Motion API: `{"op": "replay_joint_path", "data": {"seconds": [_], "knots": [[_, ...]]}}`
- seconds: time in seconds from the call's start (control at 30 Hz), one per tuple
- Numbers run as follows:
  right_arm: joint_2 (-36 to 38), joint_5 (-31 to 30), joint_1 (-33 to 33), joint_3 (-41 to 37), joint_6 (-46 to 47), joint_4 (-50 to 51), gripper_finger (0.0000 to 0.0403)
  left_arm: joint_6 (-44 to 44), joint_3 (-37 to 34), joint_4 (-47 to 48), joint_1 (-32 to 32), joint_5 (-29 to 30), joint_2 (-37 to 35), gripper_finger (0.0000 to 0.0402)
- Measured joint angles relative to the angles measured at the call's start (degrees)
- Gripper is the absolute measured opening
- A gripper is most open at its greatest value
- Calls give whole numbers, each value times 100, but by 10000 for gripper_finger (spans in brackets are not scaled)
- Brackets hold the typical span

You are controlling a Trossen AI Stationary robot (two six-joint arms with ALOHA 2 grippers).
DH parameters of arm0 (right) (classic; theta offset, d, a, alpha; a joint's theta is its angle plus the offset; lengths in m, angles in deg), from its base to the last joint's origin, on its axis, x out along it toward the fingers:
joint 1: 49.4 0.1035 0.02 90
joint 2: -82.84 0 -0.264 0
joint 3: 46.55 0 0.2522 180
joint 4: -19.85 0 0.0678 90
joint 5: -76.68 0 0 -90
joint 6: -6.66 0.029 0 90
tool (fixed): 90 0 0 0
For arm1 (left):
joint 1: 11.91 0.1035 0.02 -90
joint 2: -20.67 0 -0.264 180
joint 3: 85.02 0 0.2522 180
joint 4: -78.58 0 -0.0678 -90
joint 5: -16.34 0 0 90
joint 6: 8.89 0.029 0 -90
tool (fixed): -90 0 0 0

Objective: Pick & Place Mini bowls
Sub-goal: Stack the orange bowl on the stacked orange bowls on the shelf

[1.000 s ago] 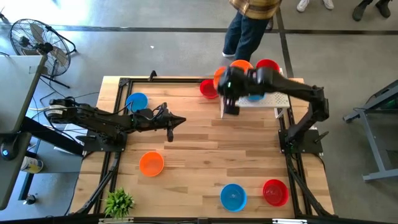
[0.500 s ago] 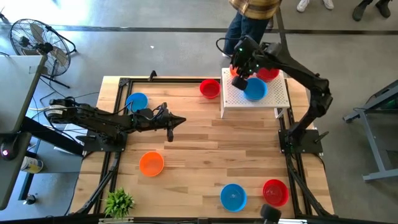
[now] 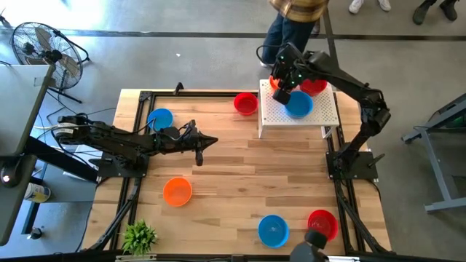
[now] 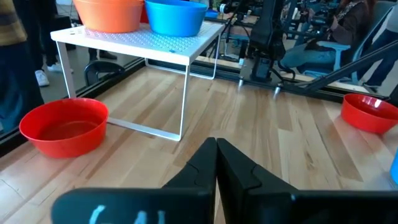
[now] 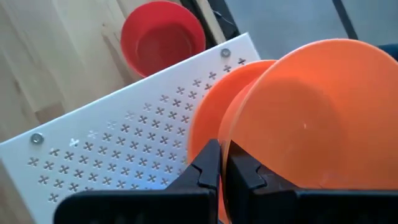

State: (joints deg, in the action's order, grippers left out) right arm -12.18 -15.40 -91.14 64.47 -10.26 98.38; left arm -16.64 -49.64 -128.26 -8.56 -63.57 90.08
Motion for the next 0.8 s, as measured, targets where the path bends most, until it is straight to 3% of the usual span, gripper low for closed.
{"op": "replay_joint_path", "data": {"seconds": [0.23, 0.57, 0.8], "knots": [[0, 77, 0, -78, -4, -4, 7, -1, 0, 2, 0, 0, 0, 1], [0, 108, 2, -78, 11, -6, 69, -1, 1, 4, 0, 0, 0, 1], [4, 161, 4, -47, 10, -20, 86, -1, 2, 4, 0, 0, 0, 1]]}}
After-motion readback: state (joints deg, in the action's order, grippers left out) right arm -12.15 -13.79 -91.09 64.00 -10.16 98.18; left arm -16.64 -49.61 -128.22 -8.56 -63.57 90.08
